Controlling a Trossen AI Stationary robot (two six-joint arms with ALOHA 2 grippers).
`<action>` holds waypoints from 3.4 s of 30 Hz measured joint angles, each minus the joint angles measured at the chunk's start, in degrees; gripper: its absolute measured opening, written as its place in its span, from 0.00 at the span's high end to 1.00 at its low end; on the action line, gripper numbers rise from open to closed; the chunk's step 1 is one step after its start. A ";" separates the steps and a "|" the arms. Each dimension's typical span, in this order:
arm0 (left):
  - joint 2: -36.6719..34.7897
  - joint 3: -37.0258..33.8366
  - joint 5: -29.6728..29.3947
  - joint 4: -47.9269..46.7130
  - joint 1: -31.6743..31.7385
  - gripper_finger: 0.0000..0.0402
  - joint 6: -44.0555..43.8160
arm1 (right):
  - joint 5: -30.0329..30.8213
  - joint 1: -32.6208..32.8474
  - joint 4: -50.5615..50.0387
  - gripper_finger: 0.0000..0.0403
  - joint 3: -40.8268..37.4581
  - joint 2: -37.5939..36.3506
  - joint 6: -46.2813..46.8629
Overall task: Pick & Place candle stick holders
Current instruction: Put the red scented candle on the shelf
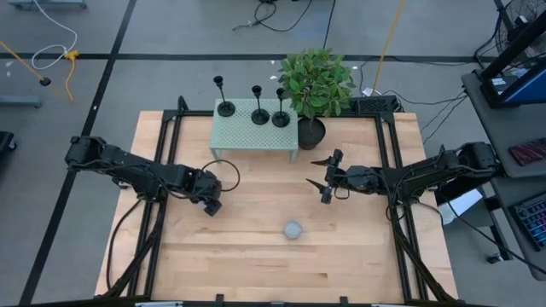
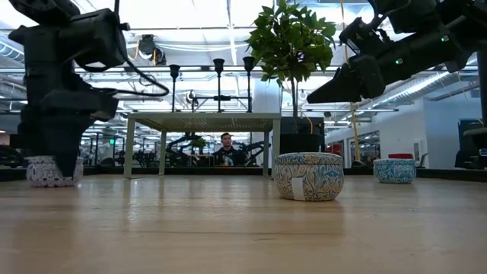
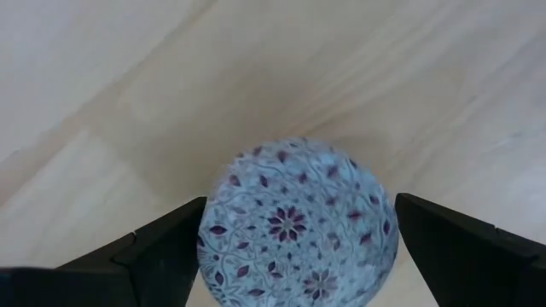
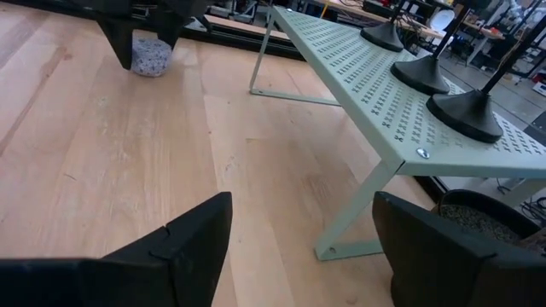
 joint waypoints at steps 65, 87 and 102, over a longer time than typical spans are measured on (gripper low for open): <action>-0.02 16.29 -11.33 10.81 11.49 0.23 5.45 | -0.02 -0.02 0.02 0.31 0.00 0.00 -0.07; 1.90 31.99 -11.46 -6.72 32.56 0.23 23.64 | -0.02 -0.02 0.02 0.31 0.00 0.00 -0.64; 9.56 32.07 -9.96 -4.83 38.06 0.17 31.89 | -0.02 -0.01 0.46 0.31 -0.01 -0.02 -0.70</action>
